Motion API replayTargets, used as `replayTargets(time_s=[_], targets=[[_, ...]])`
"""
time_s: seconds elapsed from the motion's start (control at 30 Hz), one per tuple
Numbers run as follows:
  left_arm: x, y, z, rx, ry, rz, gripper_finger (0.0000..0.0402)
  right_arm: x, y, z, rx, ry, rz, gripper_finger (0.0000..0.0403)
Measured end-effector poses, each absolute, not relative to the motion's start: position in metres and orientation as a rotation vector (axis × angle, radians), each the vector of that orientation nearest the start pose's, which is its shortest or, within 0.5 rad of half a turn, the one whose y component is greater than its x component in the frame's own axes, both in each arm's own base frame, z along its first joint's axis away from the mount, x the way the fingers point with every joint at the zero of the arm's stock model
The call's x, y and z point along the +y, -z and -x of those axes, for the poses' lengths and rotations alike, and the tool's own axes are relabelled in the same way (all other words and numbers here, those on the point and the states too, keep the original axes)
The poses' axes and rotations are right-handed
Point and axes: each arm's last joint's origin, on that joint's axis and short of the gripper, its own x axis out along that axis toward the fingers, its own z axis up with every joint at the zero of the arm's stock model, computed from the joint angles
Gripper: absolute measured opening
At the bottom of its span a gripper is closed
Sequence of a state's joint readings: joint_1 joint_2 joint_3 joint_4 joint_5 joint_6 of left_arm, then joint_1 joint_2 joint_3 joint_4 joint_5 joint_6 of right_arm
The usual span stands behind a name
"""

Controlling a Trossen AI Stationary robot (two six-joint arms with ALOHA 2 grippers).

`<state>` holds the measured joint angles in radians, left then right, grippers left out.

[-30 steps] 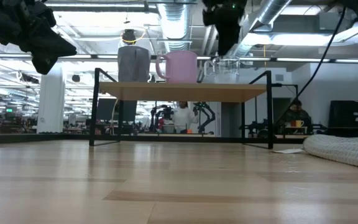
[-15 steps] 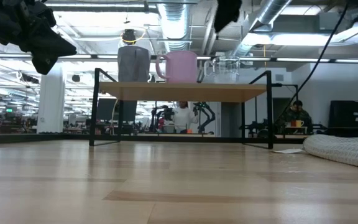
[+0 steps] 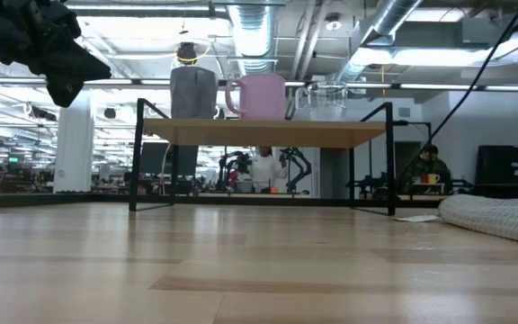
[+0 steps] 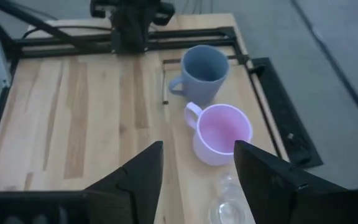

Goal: Stack small to large cups/mugs on shelf
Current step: Return to Home Position

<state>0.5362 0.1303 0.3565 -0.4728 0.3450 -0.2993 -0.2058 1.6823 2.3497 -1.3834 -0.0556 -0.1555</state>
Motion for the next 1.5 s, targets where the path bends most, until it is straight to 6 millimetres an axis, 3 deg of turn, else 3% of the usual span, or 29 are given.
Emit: replayTargets(time_s=[0.4, 0.63, 0.77, 1.13, 1.5], targets=[[0.029, -0.237, -0.069, 0.158, -0.178, 0.365, 0.0033, -0.018, -0.521, -0.243, 0.647, 0.203, 0.089, 0.0218], [0.028, -0.243, -0.067, 0.139, -0.176, 0.352, 0.0033, -0.002, -0.514, -0.245, 0.632, 0.208, 0.143, 0.0218], [0.028, -0.248, -0.068, 0.096, -0.171, 0.34, 0.0033, -0.001, -0.499, -0.241, 0.61, 0.22, 0.143, 0.0218], [0.028, -0.251, -0.068, 0.066, -0.175, 0.337, 0.0033, -0.003, -0.448, -0.197, 0.478, 0.243, 0.063, 0.0218], [0.033, -0.251, -0.067, 0.054, -0.338, 0.278, 0.0033, -0.003, -0.391, -0.176, 0.399, 0.241, 0.029, 0.0218]])
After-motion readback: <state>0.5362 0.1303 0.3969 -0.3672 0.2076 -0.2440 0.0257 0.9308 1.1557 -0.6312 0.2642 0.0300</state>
